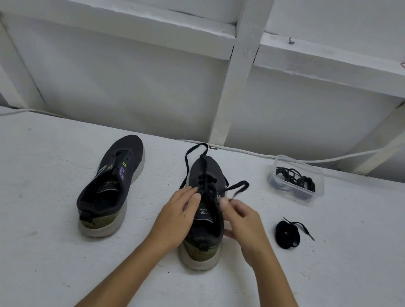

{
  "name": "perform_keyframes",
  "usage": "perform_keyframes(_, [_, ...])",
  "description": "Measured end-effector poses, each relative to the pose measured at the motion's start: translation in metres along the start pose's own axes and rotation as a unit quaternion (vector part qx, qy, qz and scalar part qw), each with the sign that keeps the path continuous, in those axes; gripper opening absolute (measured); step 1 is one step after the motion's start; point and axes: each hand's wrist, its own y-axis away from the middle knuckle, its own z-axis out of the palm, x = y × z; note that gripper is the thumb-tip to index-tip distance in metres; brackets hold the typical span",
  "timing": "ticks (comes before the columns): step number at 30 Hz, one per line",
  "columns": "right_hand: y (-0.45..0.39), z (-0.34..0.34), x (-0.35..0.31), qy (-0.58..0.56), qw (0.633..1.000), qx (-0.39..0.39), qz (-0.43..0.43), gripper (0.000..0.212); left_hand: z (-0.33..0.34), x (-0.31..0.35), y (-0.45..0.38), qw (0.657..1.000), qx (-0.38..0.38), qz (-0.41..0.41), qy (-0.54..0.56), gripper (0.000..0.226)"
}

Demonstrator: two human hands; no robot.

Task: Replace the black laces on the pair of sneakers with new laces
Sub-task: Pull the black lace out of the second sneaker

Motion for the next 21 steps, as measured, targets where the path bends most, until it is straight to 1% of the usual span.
perform_keyframes(1, [0.003, 0.000, 0.000, 0.015, 0.999, -0.036, -0.003, 0.021, 0.000, 0.001, 0.000, 1.000, -0.003, 0.002, 0.000, 0.046])
perform_keyframes(2, [0.004, -0.001, -0.001, 0.022, 0.999, -0.048, -0.013, 0.019, -0.001, 0.002, -0.001, 1.000, -0.006, 0.002, 0.002, 0.045])
perform_keyframes(5, [0.002, 0.002, -0.004, 0.038, 0.998, -0.036, -0.035, 0.018, -0.005, 0.005, -0.004, 0.999, -0.001, -0.011, 0.036, 0.041])
perform_keyframes(9, [0.006, 0.013, -0.003, 0.000, 0.998, -0.037, -0.044, 0.019, -0.016, 0.005, -0.008, 0.998, 0.003, -0.025, 0.052, 0.040])
perform_keyframes(11, [0.006, 0.020, -0.002, -0.004, 0.998, -0.041, -0.042, 0.020, -0.021, 0.002, -0.011, 0.997, 0.000, -0.046, 0.065, 0.039])
perform_keyframes(12, [0.006, 0.023, 0.000, -0.004, 0.999, -0.035, -0.035, 0.020, -0.023, 0.001, -0.012, 0.995, -0.003, -0.063, 0.081, 0.039])
perform_keyframes(14, [0.003, 0.027, 0.001, -0.032, 0.999, 0.005, -0.003, 0.022, -0.025, -0.002, -0.014, 0.991, -0.008, -0.088, 0.101, 0.039])
perform_keyframes(17, [0.000, 0.025, 0.003, -0.163, 0.982, 0.094, 0.036, 0.024, -0.026, -0.004, -0.014, 0.993, -0.011, -0.084, 0.086, 0.041])
perform_keyframes(18, [0.000, 0.023, 0.005, -0.175, 0.978, 0.109, 0.036, 0.026, -0.025, -0.004, -0.013, 0.993, -0.012, -0.083, 0.084, 0.041])
perform_keyframes(19, [0.000, 0.022, 0.007, -0.154, 0.982, 0.105, 0.032, 0.028, -0.025, -0.004, -0.013, 0.993, -0.011, -0.082, 0.084, 0.041])
perform_keyframes(21, [0.003, 0.023, 0.009, -0.057, 0.998, 0.032, 0.019, 0.030, -0.026, -0.004, -0.012, 0.993, -0.010, -0.080, 0.084, 0.042])
